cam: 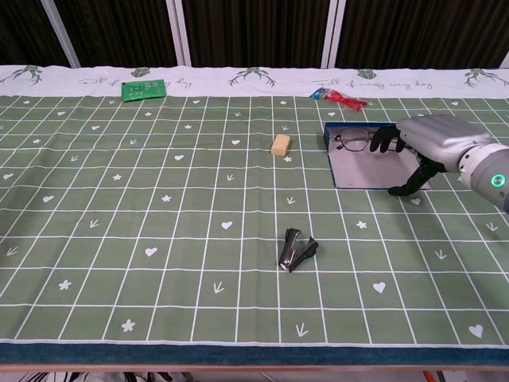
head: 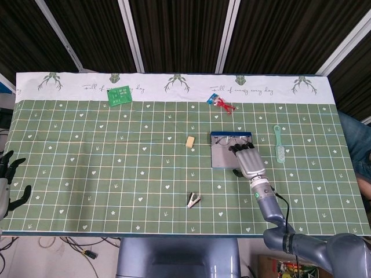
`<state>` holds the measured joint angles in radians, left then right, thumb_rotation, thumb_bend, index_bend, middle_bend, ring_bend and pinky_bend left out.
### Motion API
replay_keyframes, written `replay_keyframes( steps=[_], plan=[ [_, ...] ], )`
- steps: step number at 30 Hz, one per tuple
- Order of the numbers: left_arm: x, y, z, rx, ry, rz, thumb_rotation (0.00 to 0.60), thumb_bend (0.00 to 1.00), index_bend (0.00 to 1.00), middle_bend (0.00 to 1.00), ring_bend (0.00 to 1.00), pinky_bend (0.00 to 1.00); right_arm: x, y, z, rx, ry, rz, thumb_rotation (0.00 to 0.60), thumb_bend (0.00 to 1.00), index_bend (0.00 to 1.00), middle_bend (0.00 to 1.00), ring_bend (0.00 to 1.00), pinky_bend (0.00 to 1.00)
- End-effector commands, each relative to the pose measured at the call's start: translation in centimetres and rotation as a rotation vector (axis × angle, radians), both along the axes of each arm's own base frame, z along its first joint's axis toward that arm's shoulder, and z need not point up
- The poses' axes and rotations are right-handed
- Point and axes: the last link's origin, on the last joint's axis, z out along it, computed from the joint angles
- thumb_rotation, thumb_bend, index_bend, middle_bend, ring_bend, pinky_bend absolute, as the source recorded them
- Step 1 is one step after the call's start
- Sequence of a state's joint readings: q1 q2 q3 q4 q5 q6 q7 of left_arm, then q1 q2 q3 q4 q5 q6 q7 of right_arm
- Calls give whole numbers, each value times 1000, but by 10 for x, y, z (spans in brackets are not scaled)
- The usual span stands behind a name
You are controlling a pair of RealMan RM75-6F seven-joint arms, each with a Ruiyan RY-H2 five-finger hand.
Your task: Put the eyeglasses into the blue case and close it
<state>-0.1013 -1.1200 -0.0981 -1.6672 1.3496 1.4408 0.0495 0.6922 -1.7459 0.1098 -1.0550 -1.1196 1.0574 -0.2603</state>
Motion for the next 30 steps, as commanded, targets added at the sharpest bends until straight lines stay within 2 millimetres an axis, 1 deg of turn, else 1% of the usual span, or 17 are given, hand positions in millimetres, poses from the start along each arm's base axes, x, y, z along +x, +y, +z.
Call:
replay_keyframes(
  steps=[1, 26, 30],
  plan=[
    [0, 0, 0, -1, 1, 0, 600, 384, 155, 0, 0, 0, 0, 0, 0, 2, 0, 0, 600, 289, 306, 303, 313, 219],
    [0, 0, 0, -2, -1, -2, 600, 384, 155, 0, 0, 0, -1, -7, -2, 9, 6, -16, 600, 290, 320, 306, 314, 219],
    [0, 0, 0, -1, -2, -2, 600, 384, 155, 0, 0, 0, -1, -7, -2, 10, 5, -19, 600, 314, 331, 306, 314, 219]
  ],
)
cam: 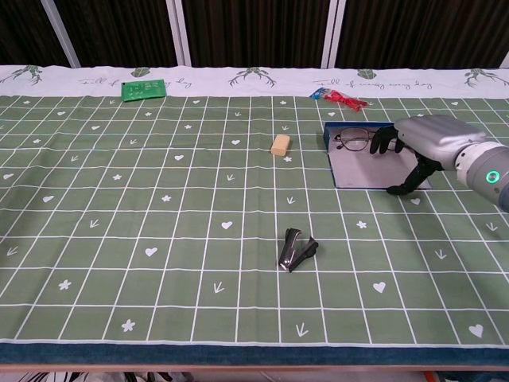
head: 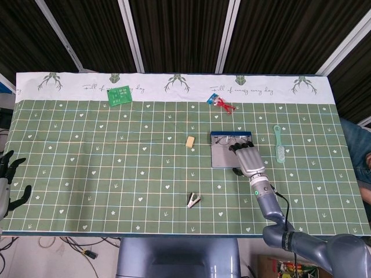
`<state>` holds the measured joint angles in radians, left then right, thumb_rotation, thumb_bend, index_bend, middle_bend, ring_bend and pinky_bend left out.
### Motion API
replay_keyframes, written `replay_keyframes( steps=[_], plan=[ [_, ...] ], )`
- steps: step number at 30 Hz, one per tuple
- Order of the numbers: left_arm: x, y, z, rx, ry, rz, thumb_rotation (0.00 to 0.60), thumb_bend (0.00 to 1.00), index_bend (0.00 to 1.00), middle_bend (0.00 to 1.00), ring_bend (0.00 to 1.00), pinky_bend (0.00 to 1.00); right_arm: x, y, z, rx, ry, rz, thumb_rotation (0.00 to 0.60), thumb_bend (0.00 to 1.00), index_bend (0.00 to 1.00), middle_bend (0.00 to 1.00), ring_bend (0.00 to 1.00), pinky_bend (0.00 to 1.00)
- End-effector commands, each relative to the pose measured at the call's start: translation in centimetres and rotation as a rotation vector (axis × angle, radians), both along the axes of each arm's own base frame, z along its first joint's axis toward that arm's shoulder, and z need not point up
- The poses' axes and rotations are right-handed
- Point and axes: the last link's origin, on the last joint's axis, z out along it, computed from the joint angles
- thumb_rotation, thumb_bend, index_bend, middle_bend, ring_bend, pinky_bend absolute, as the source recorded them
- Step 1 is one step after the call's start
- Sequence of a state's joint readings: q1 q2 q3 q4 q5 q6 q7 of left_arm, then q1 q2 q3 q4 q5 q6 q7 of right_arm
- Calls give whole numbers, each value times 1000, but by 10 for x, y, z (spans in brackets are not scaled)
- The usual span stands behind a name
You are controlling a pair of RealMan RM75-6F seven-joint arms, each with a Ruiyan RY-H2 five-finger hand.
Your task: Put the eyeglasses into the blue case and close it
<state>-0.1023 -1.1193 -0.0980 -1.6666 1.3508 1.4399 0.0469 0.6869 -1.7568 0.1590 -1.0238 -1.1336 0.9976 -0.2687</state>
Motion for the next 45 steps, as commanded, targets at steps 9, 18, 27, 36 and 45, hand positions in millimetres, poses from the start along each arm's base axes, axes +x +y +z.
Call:
replay_keyframes(
  steps=[9, 18, 27, 36, 45],
  plan=[
    [0, 0, 0, 1, 0, 1, 600, 384, 155, 0, 0, 0, 2, -1, 0, -1, -12, 2, 600, 455, 374, 314, 315, 219],
    [0, 0, 0, 2, 0, 1, 600, 385, 155, 0, 0, 0, 9, -9, 4, -26, -29, 13, 600, 466, 376, 316, 316, 219],
    [0, 0, 0, 2, -1, 1, 600, 384, 155, 0, 0, 0, 13, -26, 10, -59, -38, -3, 600, 466, 380, 316, 322, 219],
    [0, 0, 1, 4, -2, 3, 600, 384, 155, 0, 0, 0, 15, -42, 8, -83, -35, -3, 600, 466, 391, 319, 327, 219],
    [0, 0, 1, 5, -4, 2, 600, 384, 155, 0, 0, 0, 16, -52, 3, -99, -44, -12, 600, 466, 432, 325, 331, 219]
  ],
)
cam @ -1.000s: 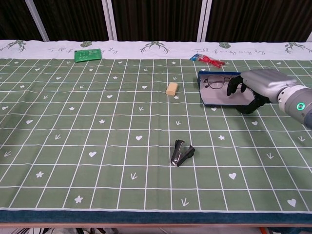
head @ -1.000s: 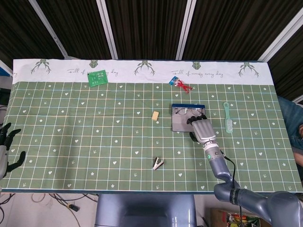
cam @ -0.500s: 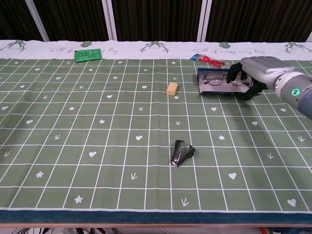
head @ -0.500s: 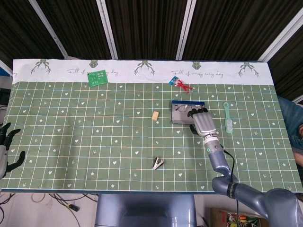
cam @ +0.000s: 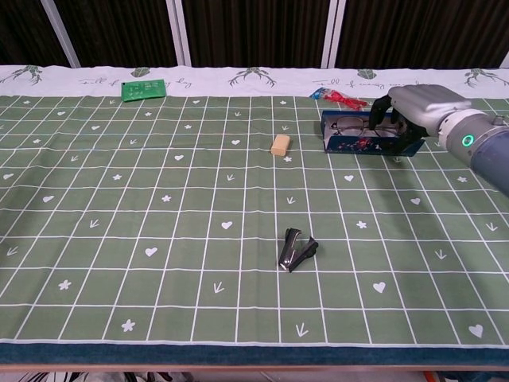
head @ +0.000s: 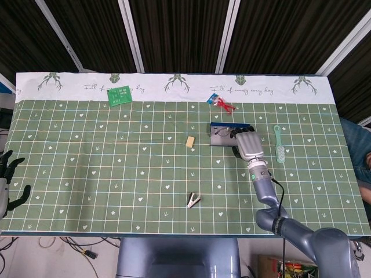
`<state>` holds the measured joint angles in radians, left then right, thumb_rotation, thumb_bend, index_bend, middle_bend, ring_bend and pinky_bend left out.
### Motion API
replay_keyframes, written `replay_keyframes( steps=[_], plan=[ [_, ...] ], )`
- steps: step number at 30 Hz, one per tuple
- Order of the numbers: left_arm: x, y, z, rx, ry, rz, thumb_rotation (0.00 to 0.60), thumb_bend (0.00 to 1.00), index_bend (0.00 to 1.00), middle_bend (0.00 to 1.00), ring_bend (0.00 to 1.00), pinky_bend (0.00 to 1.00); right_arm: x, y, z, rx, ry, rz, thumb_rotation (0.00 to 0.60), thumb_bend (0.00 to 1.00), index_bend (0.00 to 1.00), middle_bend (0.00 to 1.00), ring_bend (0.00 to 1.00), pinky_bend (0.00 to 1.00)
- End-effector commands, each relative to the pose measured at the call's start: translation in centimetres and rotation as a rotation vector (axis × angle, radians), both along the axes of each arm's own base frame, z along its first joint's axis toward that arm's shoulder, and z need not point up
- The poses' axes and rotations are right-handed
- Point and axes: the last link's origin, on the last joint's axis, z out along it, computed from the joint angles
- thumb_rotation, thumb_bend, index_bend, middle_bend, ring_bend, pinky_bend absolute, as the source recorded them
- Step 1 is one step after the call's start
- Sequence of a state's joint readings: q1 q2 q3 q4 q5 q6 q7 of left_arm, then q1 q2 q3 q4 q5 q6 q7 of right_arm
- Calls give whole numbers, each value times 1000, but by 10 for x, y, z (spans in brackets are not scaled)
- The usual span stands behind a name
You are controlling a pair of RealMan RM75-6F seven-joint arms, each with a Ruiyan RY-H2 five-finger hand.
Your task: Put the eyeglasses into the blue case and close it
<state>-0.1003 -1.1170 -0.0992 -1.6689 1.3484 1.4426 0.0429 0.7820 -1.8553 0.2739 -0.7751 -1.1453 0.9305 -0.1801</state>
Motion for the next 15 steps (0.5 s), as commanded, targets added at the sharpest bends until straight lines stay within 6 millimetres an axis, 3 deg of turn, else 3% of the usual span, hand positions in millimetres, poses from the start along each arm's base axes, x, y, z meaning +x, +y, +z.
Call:
replay_keyframes(
  steps=[1, 9, 15],
  plan=[
    [0, 0, 0, 1, -1, 0, 600, 384, 155, 0, 0, 0, 2, -4, -4, -3, -13, -3, 600, 466, 442, 326, 332, 219],
    [0, 0, 0, -2, 0, 2, 600, 384, 155, 0, 0, 0, -1, -6, -6, -2, -33, -14, 600, 465, 555, 333, 333, 219],
    [0, 0, 0, -3, -1, 3, 600, 384, 158, 0, 0, 0, -1, -4, -7, 5, -48, -9, 600, 466, 562, 334, 333, 219]
  ],
)
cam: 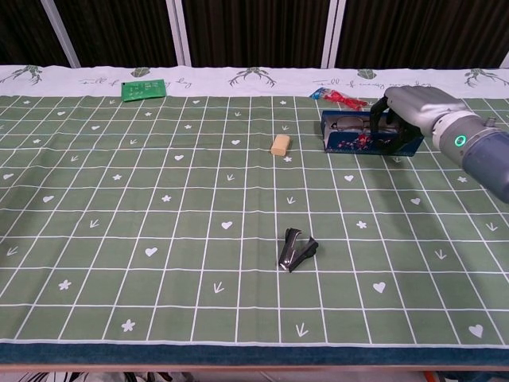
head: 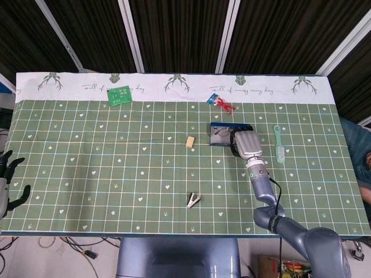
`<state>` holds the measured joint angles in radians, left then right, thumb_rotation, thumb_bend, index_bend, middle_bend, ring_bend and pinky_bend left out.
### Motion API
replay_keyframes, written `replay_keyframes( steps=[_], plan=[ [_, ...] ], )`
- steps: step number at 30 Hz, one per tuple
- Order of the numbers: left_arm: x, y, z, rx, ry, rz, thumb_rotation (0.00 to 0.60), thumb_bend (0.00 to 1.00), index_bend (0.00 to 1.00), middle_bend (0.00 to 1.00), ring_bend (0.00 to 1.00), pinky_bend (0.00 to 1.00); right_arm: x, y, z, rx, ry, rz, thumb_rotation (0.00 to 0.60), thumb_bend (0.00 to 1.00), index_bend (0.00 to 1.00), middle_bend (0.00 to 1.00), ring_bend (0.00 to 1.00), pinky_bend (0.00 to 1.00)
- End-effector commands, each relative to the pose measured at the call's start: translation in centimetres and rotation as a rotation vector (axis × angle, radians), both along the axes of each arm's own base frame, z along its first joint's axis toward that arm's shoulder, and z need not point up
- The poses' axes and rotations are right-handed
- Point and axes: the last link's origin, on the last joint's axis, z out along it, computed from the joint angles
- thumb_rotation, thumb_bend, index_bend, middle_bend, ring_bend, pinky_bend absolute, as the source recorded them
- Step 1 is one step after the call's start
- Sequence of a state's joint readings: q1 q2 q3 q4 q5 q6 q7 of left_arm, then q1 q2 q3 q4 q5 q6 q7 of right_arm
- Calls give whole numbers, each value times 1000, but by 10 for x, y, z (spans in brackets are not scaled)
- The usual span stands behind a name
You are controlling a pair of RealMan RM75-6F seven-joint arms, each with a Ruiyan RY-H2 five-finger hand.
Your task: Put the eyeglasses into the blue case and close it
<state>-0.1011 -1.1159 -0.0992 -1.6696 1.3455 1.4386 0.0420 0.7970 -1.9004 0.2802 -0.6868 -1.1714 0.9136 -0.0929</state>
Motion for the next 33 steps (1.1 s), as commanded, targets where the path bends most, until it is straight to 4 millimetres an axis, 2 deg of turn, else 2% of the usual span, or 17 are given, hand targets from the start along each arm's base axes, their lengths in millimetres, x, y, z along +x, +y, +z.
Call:
replay_keyframes(
  steps=[1, 9, 13, 18, 21, 27, 33],
  plan=[
    [0, 0, 0, 0, 1, 0, 600, 384, 160, 0, 0, 0, 0, 1, 0, 4, -8, -1, 600, 466, 562, 334, 333, 219],
    [0, 0, 0, -2, 3, 3, 600, 384, 162, 0, 0, 0, 0, 1, 3, 2, -12, 6, 600, 469, 562, 333, 333, 219],
    [0, 0, 0, -2, 3, 3, 600, 384, 162, 0, 0, 0, 0, 2, 4, 4, -10, 6, 600, 501, 570, 334, 333, 219],
    [0, 0, 0, -3, 2, 4, 600, 384, 162, 0, 0, 0, 0, 4, 2, 23, -17, -4, 600, 574, 638, 342, 334, 219],
    [0, 0, 0, -3, 1, 3, 600, 384, 162, 0, 0, 0, 1, 6, 2, 39, -37, -9, 600, 581, 662, 345, 334, 219],
    [0, 0, -1, -5, -2, 4, 600, 384, 162, 0, 0, 0, 4, 19, 7, 52, -49, 34, 600, 541, 692, 345, 334, 219],
    [1, 0, -1, -6, -5, 3, 600, 384, 162, 0, 0, 0, 4, 44, 19, 74, -47, 88, 600, 519, 706, 345, 334, 219]
  ],
)
